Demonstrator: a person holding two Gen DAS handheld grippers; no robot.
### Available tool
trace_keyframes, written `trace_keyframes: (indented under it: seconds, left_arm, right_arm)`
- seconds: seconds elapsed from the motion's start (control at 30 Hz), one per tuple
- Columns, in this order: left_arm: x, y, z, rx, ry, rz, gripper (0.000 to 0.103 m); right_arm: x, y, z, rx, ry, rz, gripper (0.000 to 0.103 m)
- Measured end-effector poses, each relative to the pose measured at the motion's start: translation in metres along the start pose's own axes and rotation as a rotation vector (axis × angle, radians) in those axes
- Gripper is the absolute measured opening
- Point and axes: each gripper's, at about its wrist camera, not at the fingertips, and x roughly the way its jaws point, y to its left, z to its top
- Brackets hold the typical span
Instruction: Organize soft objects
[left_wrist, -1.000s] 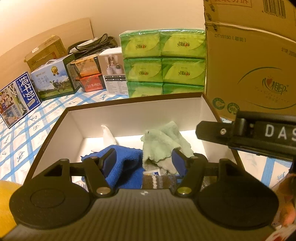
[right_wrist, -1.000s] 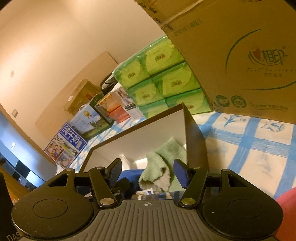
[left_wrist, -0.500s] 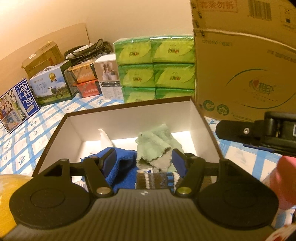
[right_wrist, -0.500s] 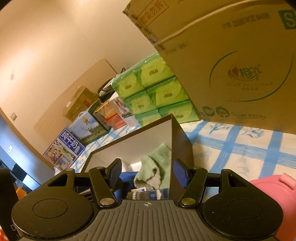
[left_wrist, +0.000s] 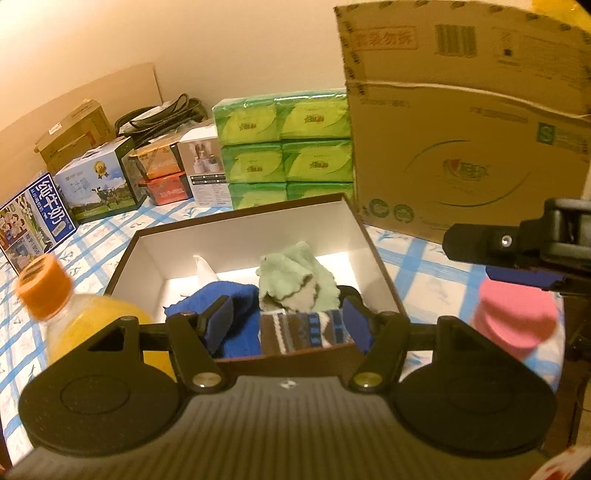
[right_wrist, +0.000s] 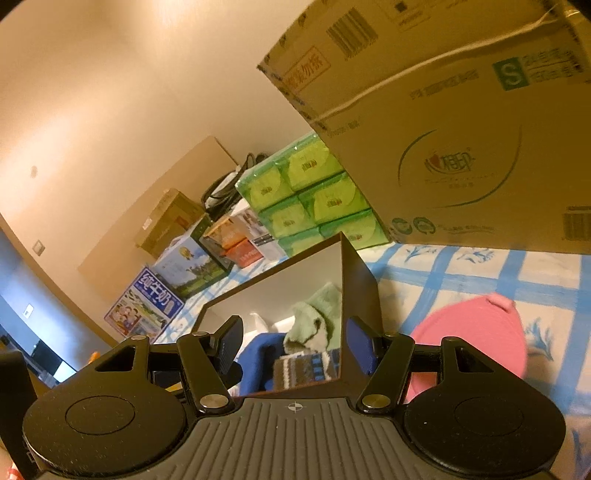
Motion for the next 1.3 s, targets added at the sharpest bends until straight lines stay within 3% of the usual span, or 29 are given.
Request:
trace_keyframes:
  seconds: [0.33, 0.67, 1.0, 1.3]
  left_arm:
    - [-0.076, 0.020, -0.040, -0.027, -0.027, -0.033, 0.064]
    - [-0.153, 0.073, -0.096, -0.124, -0.025, -0.010, 0.066]
    - [-0.212, 0.118, -0.154, -0.186, -0.011, 0.026, 0.069]
    - [-0.249, 0.138, -0.199, -0.202, 0.001, 0.032, 0.080]
  right_arm:
    - [-0.059, 0.028, -0.039, -0.024, -0.030, -0.014, 0.064]
    - [-0.090, 0.067, -0.095, -0.079, -0.019, -0.026, 0.072]
    - [-0.105, 0.108, -0.156, -0.189, 0.035, -0.061, 0.074]
    - [-0.125, 0.146, -0.219, -0.291, 0.111, -0.072, 0.075]
